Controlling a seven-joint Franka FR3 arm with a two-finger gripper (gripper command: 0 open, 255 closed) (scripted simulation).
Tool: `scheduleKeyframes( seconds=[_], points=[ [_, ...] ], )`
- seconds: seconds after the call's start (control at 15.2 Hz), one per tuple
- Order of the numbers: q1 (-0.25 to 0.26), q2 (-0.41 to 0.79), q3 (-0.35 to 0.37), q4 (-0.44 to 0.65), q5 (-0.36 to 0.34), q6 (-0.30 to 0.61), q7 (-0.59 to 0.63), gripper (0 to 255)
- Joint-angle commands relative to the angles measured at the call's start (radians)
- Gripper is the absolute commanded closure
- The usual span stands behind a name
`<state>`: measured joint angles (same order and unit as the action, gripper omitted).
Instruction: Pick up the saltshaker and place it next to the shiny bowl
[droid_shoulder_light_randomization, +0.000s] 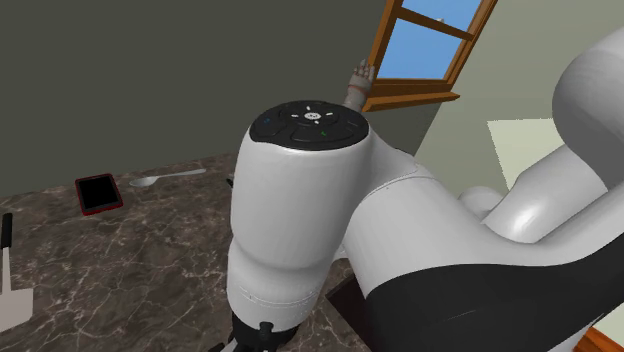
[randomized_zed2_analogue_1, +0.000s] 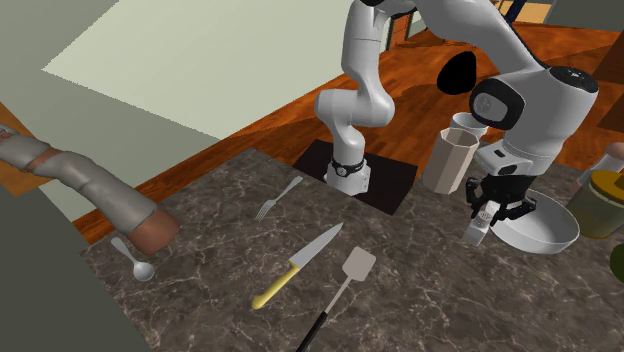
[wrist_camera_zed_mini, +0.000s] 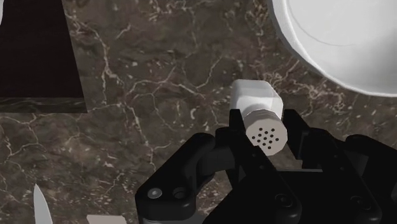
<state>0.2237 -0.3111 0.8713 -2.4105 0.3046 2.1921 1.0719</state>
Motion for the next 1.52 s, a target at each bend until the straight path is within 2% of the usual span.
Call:
scheduleKeyframes(
  seconds=[0.0, 0.46, 0.53, 0.86, 1.12, 1.45],
  points=[
    [-0.005, 0.013, 0.008, -0.005, -0.006, 0.018, 0.005, 255],
    [-0.005, 0.013, 0.008, -0.005, -0.006, 0.017, 0.005, 255],
    [-0.005, 0.013, 0.008, -0.005, -0.006, 0.017, 0.005, 0],
    [-0.005, 0.013, 0.008, -0.005, -0.006, 0.017, 0.005, 0],
    [0.016, -0.066, -0.051, 0.07, 0.018, -0.128, -0.022, 0],
    [0.017, -0.066, -0.051, 0.07, 0.018, -0.128, -0.022, 0]
  ],
)
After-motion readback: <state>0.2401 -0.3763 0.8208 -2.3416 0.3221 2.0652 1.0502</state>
